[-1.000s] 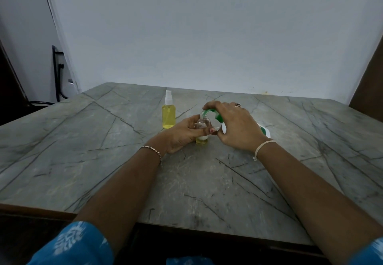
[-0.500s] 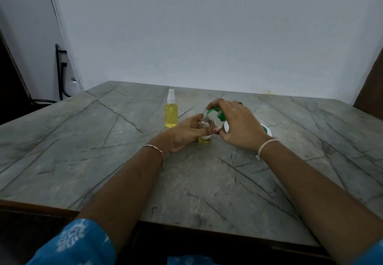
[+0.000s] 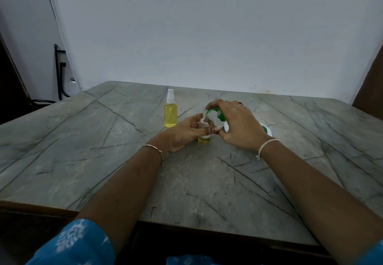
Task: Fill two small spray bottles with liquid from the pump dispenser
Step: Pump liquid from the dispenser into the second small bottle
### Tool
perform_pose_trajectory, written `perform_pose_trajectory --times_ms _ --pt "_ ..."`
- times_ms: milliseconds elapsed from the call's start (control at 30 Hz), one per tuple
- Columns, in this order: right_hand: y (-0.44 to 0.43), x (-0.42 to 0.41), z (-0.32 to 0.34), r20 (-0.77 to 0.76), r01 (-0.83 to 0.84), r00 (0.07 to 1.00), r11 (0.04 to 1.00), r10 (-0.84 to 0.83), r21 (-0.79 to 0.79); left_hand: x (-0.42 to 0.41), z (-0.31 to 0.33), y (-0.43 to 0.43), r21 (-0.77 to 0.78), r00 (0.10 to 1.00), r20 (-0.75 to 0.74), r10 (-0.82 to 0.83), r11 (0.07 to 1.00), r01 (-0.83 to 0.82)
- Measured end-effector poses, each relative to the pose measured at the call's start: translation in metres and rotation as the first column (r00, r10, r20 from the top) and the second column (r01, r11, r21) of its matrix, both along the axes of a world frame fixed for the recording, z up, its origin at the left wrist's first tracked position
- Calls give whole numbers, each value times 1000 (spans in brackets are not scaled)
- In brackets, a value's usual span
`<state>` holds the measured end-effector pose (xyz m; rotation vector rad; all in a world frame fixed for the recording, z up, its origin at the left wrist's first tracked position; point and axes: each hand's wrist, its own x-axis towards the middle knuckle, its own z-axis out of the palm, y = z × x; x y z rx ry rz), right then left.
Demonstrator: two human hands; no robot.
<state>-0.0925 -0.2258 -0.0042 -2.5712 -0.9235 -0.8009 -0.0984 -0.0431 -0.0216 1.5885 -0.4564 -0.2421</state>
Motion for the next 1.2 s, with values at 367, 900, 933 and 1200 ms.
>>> perform_pose_trajectory --times_ms 367,900,933,1200 --pt "-3 -4 0 13 24 1000 999 -23 -48 -2 2 0 27 1000 -6 10 1000 -10" --pt "-3 -3 1 -24 13 1000 999 -14 -33 2 0 0 -1 1000 -16 12 1000 -12" --pt "-3 -3 1 -26 11 1000 999 -12 -35 3 0 0 -1 1000 -17 8 1000 -8" --pt "1 -1 4 -70 -25 997 1000 26 15 2 -1 0 11 1000 -14 17 1000 -16"
